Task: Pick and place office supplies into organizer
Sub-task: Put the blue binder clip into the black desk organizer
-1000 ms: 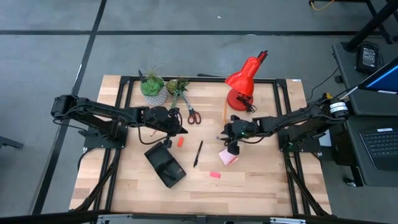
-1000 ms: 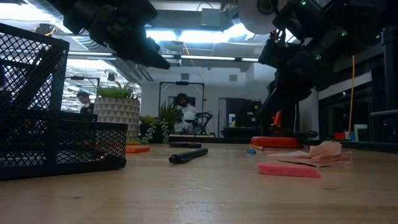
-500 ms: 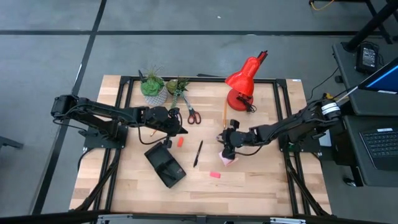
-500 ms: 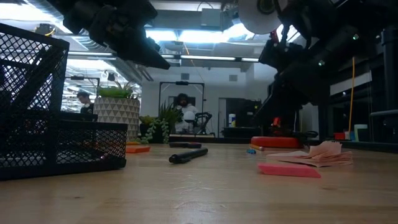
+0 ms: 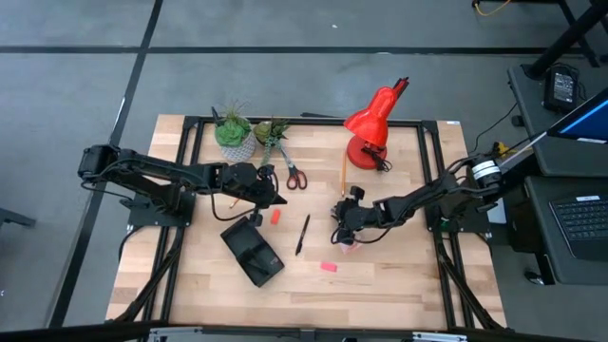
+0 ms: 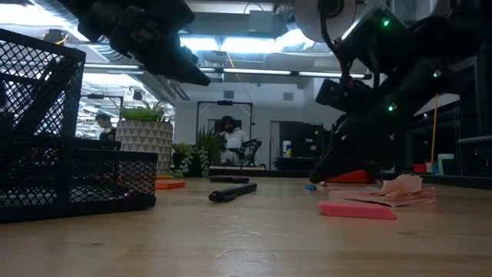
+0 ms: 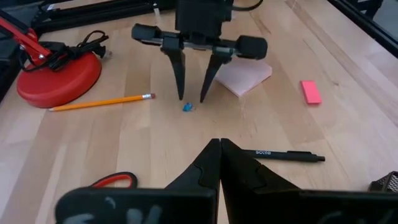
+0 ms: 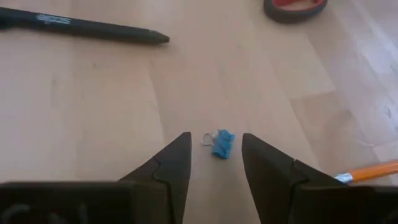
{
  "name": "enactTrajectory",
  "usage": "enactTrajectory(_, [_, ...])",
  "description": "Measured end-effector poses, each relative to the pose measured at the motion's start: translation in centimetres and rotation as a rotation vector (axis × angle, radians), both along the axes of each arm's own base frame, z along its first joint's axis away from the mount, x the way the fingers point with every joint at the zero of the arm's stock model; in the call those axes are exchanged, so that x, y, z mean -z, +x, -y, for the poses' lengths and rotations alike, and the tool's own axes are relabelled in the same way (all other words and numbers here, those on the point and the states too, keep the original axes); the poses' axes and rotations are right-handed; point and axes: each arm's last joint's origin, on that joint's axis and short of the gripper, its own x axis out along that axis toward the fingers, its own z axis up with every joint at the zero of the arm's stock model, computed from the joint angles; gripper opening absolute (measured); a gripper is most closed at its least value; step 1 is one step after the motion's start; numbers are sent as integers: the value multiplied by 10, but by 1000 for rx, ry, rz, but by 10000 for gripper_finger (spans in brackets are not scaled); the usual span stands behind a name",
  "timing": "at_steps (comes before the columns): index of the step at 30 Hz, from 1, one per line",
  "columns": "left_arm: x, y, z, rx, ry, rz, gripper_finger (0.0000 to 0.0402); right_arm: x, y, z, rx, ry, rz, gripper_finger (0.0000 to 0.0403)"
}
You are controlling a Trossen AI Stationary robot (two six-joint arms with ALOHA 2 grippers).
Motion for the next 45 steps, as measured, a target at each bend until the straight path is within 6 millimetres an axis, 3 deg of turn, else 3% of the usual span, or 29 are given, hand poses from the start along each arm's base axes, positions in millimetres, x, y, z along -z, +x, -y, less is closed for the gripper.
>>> enactTrajectory(25, [0, 0, 0, 0, 0, -1, 2, 5, 2, 0, 42, 1, 17, 142])
enactTrajectory(39, [0, 0, 0, -11, -19, -2, 3, 11, 2, 0, 43, -1, 2, 59])
enactTrajectory(45, [0, 0, 0, -13, -23, -2, 1, 10, 3, 0, 44, 0, 8, 42])
